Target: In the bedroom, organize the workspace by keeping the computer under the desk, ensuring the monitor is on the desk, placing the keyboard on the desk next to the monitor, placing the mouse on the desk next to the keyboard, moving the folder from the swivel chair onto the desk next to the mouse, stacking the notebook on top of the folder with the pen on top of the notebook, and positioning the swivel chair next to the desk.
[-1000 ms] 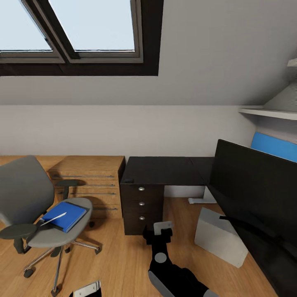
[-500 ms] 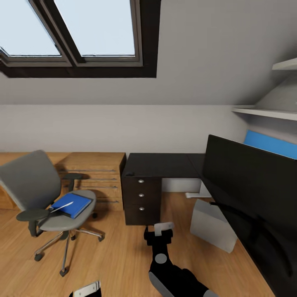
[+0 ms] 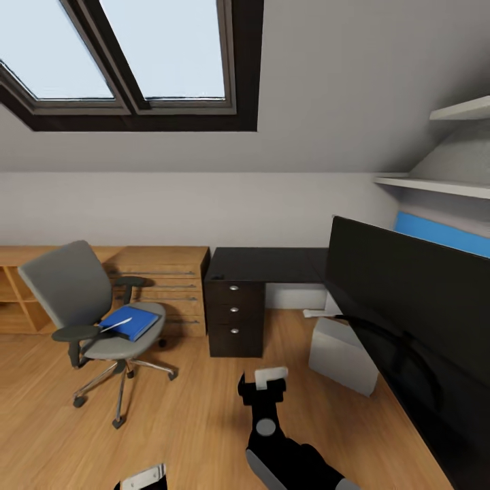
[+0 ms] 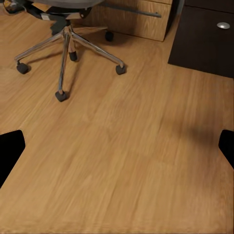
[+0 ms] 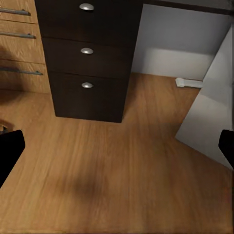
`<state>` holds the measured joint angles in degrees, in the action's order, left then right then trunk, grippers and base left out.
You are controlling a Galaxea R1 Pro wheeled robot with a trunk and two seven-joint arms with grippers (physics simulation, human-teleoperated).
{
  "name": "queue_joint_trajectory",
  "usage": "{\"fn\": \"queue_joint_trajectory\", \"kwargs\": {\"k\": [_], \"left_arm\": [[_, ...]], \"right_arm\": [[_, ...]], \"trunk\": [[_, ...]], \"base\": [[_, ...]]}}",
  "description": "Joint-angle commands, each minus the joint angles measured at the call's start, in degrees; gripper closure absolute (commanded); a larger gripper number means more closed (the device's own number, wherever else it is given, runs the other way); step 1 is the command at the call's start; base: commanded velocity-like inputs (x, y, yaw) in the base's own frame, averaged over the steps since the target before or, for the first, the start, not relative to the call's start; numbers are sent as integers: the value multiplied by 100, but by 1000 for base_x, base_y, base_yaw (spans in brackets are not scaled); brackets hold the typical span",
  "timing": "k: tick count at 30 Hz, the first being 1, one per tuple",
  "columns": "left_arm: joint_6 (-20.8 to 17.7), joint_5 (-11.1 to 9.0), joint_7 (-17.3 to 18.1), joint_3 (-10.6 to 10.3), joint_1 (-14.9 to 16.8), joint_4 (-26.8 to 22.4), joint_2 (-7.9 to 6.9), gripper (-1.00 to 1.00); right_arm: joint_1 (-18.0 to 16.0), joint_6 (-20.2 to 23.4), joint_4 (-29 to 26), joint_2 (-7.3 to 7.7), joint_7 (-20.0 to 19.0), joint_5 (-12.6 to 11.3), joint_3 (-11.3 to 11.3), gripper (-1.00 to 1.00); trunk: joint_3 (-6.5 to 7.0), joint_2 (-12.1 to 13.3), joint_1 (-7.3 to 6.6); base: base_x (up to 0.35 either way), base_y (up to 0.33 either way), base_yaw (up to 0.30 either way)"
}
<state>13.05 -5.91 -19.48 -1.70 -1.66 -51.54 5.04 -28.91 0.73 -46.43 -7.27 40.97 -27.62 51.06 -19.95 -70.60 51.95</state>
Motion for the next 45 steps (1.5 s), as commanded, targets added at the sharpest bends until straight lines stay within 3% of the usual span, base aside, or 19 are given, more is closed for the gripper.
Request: {"fn": "queue_joint_trajectory", "kwargs": {"k": [1, 14, 23, 28, 29, 31, 33, 35, 36, 40, 45], "left_arm": [[24, -60, -20, -18, -1, -6, -3, -100], [23, -60, -20, -11, -1, -6, -3, -100], [22, -60, -28, 1, 1, -6, -3, -100], [41, -62, -33, 2, 0, -6, -3, -100], [46, -60, -36, 3, -1, -6, -3, -100], [47, -60, -37, 3, -1, -6, -3, -100], [45, -65, -38, 1, -1, -2, -3, -100], [43, -67, -41, -3, 1, 6, 0, -100], [40, -68, -49, -6, 0, 98, 4, -100], [40, -68, -54, -6, -1, 143, 5, -100], [40, -68, -61, -9, -1, 244, 5, -100]], "right_arm": [[-9, -29, 45, 1, 38, 2, 26, -100], [-9, -552, 574, -19, 28, 504, 50, -100], [-9, -789, 890, -18, 21, 625, 50, -100], [-8, -1482, 1929, -16, -333, 633, 78, -100], [-8, -1958, 2824, -13, -763, 624, 85, -100], [-7, -2164, 3216, -12, -951, 615, 83, -100], [-6, -2879, 4198, 3, -1454, 561, 65, -100], [-4, -3044, 4406, 13, -1545, 514, 61, -100], [83, -3298, 4714, 102, -1686, 119, 47, -100], [128, -3344, 4753, 259, -1720, -146, 45, -100], [137, -3364, 4742, 350, -1736, -217, 47, -100]], "trunk": [[-6, -4, -3], [-6, -4, -3], [-6, -4, -3], [-6, -4, -3], [-6, -4, -3], [-6, -4, -3], [-6, -4, -3], [-6, -4, -3], [-6, -4, -3], [-6, -4, -3], [-6, -4, -3]], "base": [[-338, 0, 0], [-338, 0, 0], [-338, -2, 0], [-336, -101, 0], [-313, -171, 0], [-308, -181, 0], [-286, -210, 0], [-253, -243, 0], [-164, -300, 0], [-100, -316, 0], [-19, -337, 0]]}}
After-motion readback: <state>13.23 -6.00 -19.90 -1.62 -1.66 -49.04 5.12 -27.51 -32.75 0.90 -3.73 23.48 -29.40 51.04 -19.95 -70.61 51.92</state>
